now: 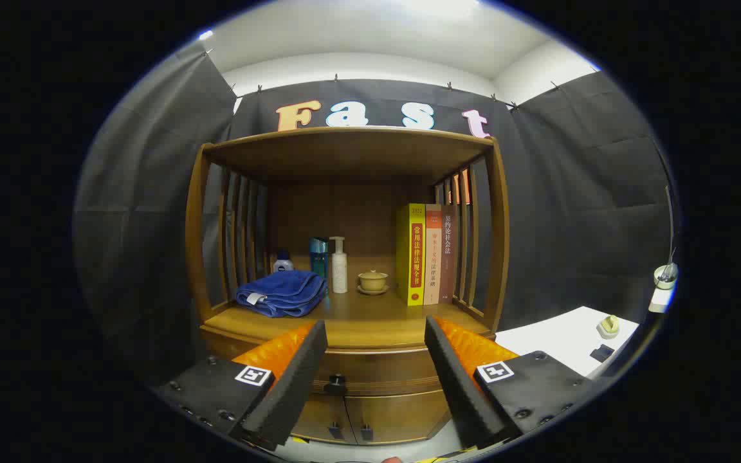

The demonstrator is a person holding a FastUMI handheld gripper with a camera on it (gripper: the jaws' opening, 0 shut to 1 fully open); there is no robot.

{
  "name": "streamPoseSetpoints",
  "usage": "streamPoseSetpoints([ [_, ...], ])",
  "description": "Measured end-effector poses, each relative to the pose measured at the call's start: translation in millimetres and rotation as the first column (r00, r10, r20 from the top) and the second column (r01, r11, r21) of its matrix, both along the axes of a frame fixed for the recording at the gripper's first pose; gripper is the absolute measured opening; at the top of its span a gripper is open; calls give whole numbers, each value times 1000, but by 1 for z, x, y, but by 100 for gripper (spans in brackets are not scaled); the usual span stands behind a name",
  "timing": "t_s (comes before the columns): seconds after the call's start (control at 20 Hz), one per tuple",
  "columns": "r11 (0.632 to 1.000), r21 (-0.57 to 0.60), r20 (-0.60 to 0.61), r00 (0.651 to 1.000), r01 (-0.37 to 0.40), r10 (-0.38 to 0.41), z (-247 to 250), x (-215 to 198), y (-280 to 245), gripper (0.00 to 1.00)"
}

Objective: Pull open the drawer, take out the items inside it, and place them on the countertop above the cabinet.

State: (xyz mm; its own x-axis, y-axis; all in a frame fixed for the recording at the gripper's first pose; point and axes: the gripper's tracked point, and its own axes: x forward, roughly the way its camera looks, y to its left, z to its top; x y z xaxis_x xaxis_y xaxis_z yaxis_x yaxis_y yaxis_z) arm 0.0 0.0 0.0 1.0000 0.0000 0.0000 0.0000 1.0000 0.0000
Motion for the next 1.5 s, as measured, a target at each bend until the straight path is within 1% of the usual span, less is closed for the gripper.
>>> streamPoseSetpoints([
  [0.6,1000,-3,-3,1000,-7,7,-4,1,2,100],
  [0.95,1000,-6,-32,999,-19,19,-18,6,9,100],
  [1.15,1000,-9,-83,996,-29,29,-49,16,16,100],
  [1.35,999,-17,-169,985,-48,44,-98,32,26,100],
  [1.5,998,9,-231,971,-60,60,-132,46,34,100],
])
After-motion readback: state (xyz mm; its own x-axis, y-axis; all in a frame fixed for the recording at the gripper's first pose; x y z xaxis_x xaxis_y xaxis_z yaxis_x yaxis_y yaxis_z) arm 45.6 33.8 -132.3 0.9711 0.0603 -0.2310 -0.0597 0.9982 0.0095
